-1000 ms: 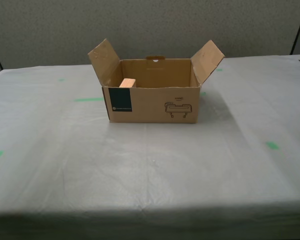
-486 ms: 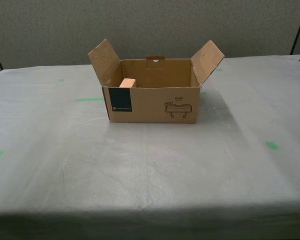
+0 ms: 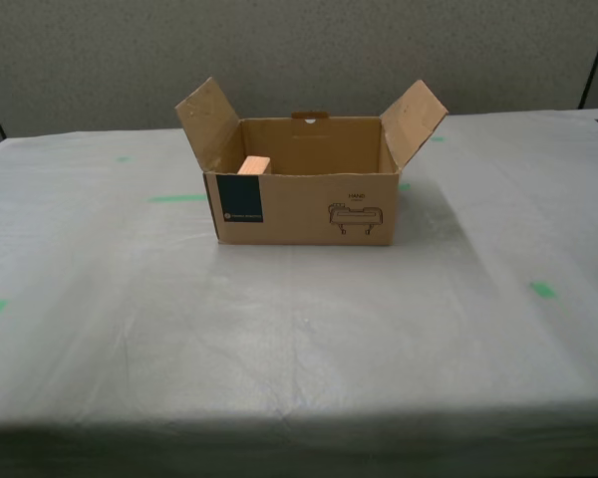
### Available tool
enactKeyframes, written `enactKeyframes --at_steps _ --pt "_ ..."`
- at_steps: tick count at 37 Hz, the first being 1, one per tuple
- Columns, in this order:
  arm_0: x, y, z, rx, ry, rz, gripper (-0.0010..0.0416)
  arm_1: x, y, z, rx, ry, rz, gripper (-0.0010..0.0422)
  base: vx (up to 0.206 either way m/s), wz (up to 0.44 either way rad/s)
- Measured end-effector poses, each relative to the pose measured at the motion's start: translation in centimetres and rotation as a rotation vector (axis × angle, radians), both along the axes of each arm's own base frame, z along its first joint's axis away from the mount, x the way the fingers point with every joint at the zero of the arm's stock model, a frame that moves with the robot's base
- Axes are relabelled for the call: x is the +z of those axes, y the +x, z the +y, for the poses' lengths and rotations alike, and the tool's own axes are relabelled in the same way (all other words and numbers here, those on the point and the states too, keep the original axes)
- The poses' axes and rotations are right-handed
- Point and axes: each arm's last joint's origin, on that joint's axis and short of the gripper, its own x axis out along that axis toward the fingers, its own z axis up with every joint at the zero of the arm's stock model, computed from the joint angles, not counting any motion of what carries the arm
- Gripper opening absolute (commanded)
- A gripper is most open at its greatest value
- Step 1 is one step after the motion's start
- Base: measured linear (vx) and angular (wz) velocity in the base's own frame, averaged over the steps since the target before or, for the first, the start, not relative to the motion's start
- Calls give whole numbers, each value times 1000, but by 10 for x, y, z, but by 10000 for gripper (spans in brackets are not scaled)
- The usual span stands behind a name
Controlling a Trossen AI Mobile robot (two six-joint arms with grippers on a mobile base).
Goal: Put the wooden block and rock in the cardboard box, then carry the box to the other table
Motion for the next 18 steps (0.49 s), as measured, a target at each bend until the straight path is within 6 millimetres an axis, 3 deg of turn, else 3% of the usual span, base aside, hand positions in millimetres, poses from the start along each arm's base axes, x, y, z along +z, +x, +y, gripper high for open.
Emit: enactKeyframes --at_steps 18 --pt "0 0 0 1 0 0 390 0 0 0 0 0 0 286 0 0"
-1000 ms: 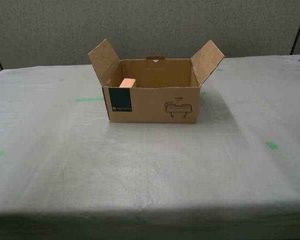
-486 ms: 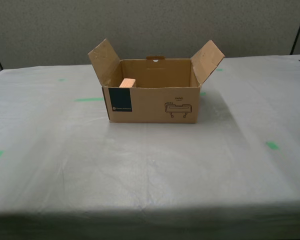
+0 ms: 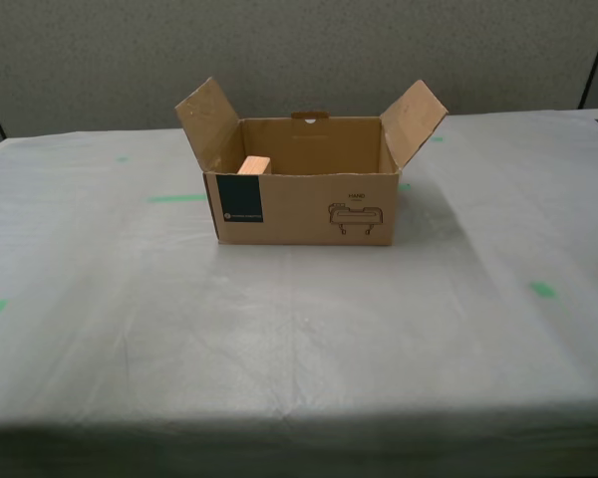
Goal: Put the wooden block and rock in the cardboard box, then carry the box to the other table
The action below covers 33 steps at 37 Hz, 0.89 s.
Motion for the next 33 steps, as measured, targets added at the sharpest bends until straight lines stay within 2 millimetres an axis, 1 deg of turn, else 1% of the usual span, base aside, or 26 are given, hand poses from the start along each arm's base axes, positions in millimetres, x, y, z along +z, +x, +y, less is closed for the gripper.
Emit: enactKeyframes --at_steps 33 --pt "0 0 0 0 0 0 389 0 0 0 0 1 0 286 0 0"
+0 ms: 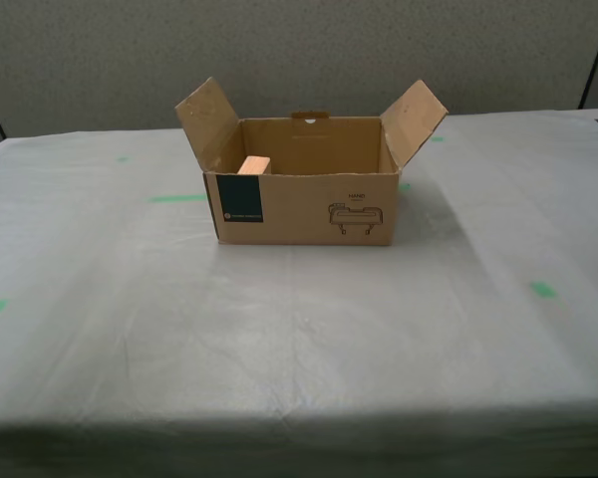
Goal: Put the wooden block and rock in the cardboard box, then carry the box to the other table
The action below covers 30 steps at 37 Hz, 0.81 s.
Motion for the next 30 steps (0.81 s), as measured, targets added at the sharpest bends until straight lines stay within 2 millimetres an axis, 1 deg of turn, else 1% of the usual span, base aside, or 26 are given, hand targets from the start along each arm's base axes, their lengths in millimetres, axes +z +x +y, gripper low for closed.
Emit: enactKeyframes --at_steps 30 --pt "0 0 0 0 0 0 390 0 0 0 0 -1 0 286 0 0"
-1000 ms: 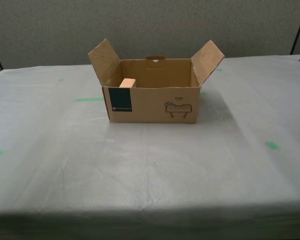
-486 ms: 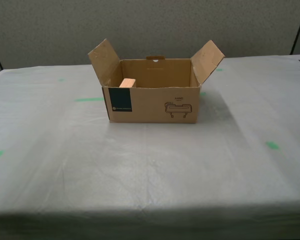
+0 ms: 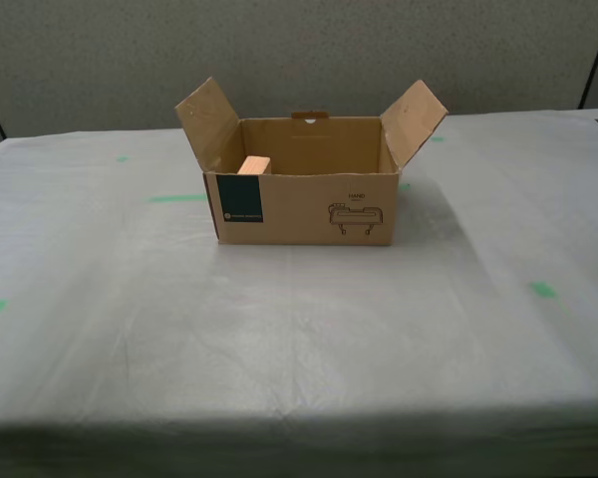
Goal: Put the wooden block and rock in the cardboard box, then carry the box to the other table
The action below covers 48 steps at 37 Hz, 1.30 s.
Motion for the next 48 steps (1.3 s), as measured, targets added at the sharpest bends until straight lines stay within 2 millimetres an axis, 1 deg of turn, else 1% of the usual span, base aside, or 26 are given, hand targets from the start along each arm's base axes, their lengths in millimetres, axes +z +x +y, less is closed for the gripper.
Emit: enactKeyframes --at_steps 48 --pt "0 0 0 -1 0 0 389 0 0 0 0 0 0 286 0 0"
